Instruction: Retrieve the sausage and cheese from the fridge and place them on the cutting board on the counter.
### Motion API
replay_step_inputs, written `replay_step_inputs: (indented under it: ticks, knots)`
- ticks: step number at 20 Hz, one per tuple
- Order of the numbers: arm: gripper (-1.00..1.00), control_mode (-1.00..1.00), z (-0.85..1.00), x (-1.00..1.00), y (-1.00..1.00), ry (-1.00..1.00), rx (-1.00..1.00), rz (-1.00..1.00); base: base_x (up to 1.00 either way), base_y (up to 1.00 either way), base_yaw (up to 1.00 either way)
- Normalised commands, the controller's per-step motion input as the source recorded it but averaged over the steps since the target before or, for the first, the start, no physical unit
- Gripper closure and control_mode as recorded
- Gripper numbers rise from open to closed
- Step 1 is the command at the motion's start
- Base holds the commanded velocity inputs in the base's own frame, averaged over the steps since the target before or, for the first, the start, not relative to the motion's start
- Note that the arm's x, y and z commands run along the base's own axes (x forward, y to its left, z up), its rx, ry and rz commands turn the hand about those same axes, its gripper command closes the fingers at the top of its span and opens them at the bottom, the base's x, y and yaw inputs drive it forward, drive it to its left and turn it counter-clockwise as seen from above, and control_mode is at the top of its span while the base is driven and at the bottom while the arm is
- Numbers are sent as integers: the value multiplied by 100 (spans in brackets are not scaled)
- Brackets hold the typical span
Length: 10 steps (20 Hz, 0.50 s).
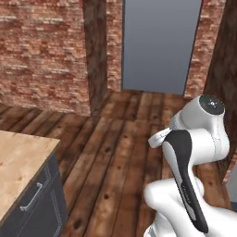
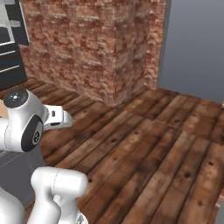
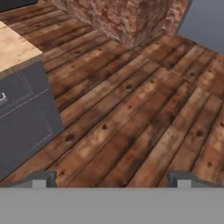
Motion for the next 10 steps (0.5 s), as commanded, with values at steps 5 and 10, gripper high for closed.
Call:
replay_step_inputs:
  ticks: [5, 10]
  knots:
    - [-100, 100, 0, 0, 0, 0, 0, 0, 100, -11, 48]
    - [-100, 100, 0, 0, 0, 0, 0, 0, 100, -38, 36]
